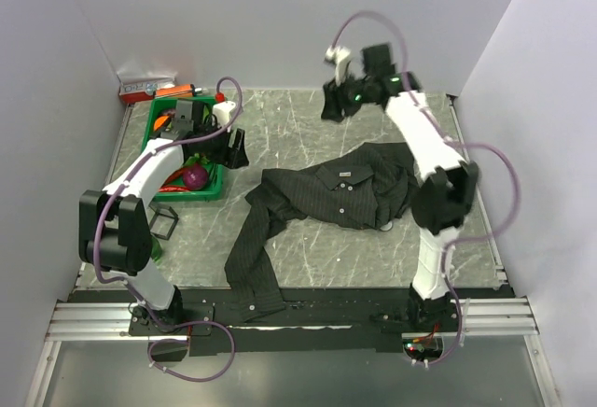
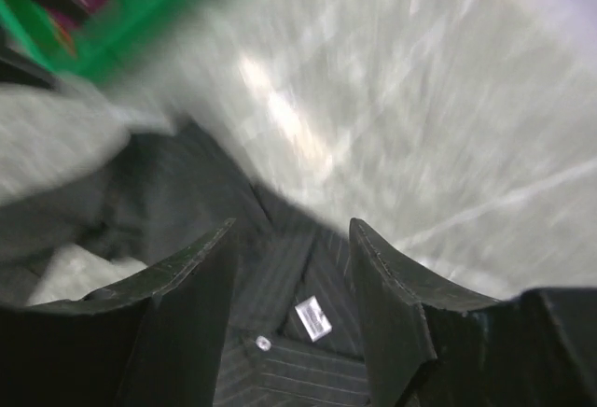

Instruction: Remove the brooch from the garment

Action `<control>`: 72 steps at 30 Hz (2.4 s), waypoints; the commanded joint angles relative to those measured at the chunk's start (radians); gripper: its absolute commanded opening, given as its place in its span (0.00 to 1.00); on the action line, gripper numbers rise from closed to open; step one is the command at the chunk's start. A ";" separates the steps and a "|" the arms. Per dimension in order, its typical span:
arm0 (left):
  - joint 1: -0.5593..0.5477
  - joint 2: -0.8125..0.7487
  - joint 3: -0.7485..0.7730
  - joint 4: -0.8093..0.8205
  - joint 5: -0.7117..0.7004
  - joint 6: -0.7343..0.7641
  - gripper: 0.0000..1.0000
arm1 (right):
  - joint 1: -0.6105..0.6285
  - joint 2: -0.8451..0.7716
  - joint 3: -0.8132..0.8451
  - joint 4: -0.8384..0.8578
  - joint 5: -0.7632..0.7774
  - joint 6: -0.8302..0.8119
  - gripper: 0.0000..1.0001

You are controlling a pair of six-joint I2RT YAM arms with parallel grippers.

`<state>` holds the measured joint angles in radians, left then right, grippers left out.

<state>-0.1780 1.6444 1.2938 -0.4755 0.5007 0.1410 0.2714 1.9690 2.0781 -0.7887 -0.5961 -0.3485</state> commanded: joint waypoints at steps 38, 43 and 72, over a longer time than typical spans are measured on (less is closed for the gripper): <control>0.003 -0.031 0.035 0.038 0.009 0.003 0.76 | 0.157 -0.042 0.057 -0.036 0.257 -0.175 0.00; 0.003 -0.011 0.064 0.054 0.006 -0.003 0.76 | 0.117 -0.238 0.074 0.117 0.220 -0.064 0.00; -0.322 0.302 0.134 0.374 0.015 0.137 0.72 | -0.454 -0.619 -0.540 0.229 0.306 0.152 0.00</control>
<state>-0.4286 1.9205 1.3804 -0.2089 0.5392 0.2237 -0.1715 1.4277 1.5185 -0.5491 -0.2207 -0.2169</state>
